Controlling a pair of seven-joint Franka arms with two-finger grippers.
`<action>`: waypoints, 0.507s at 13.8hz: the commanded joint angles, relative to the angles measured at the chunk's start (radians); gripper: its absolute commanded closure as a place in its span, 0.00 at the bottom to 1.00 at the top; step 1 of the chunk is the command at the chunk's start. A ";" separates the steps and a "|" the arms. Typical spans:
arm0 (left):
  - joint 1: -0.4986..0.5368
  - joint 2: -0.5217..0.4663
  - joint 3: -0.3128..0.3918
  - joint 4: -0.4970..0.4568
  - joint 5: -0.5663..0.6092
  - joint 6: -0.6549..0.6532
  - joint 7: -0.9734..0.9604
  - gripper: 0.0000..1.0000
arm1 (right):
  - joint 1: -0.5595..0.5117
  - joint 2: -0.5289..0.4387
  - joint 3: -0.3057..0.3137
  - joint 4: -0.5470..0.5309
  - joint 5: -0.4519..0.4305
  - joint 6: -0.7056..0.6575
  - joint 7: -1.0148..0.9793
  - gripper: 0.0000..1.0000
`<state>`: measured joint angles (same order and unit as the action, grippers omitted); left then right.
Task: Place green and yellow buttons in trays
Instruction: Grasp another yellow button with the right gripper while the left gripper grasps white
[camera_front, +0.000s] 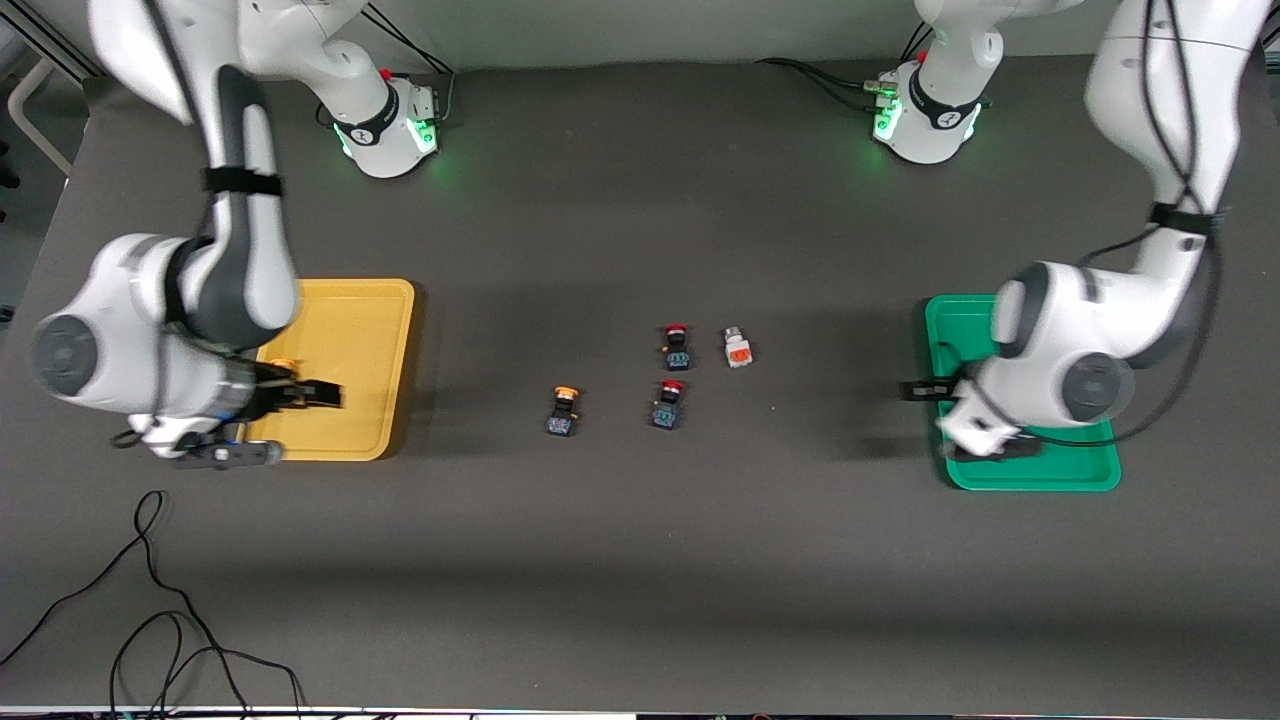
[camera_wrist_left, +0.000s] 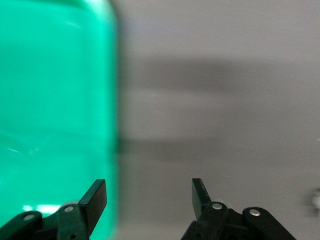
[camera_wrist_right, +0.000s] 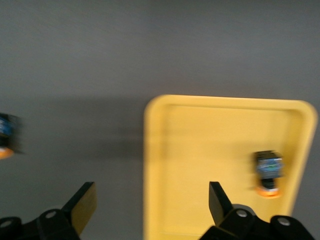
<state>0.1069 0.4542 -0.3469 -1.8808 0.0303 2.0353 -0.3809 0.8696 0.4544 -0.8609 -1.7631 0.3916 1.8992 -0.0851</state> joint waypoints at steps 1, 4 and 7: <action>-0.038 0.000 -0.096 -0.006 -0.010 0.019 -0.226 0.20 | 0.080 0.082 0.043 0.115 0.006 -0.019 0.270 0.00; -0.154 0.032 -0.098 -0.009 -0.012 0.107 -0.392 0.18 | 0.080 0.150 0.184 0.207 0.081 -0.003 0.448 0.00; -0.263 0.099 -0.096 -0.012 -0.009 0.234 -0.548 0.17 | 0.081 0.226 0.253 0.297 0.119 0.049 0.564 0.00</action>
<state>-0.0956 0.5103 -0.4561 -1.8902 0.0239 2.1963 -0.8289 0.9688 0.6085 -0.6239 -1.5558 0.4784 1.9353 0.4217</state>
